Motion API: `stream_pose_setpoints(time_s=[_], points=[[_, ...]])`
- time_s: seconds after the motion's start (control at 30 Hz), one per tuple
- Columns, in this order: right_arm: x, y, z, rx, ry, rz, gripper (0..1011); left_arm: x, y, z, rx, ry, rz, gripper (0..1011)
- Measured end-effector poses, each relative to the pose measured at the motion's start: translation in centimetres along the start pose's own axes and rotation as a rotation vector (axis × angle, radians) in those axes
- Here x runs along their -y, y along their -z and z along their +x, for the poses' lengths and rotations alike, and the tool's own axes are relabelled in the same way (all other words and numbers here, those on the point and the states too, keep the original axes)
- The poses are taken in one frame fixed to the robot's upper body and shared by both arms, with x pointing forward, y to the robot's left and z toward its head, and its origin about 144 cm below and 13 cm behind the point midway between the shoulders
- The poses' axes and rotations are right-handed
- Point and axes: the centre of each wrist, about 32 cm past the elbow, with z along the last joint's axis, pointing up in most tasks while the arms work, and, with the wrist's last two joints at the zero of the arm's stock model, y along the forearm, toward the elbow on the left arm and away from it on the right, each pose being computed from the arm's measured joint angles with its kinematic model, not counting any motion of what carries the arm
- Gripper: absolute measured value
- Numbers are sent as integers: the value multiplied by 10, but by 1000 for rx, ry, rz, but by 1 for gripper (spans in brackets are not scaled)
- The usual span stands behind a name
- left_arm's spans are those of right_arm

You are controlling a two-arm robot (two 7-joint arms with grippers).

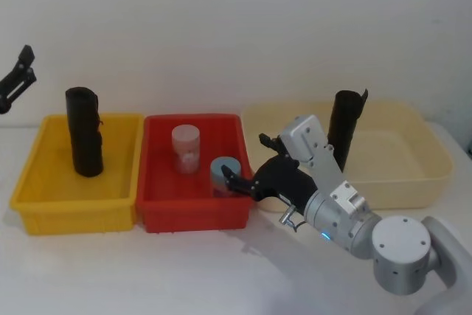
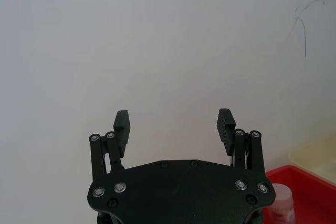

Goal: Pick up the garbage bag with the one hand and transfer it to the other hand.

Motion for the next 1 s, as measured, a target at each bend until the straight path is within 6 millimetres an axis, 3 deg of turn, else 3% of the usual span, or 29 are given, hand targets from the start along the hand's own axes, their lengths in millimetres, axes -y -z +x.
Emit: stream_pose_setpoints(time_s=[1.0], points=[[-5, -22, 0, -5, -184, -43, 1000, -3, -2, 1, 9, -14, 0, 1000]])
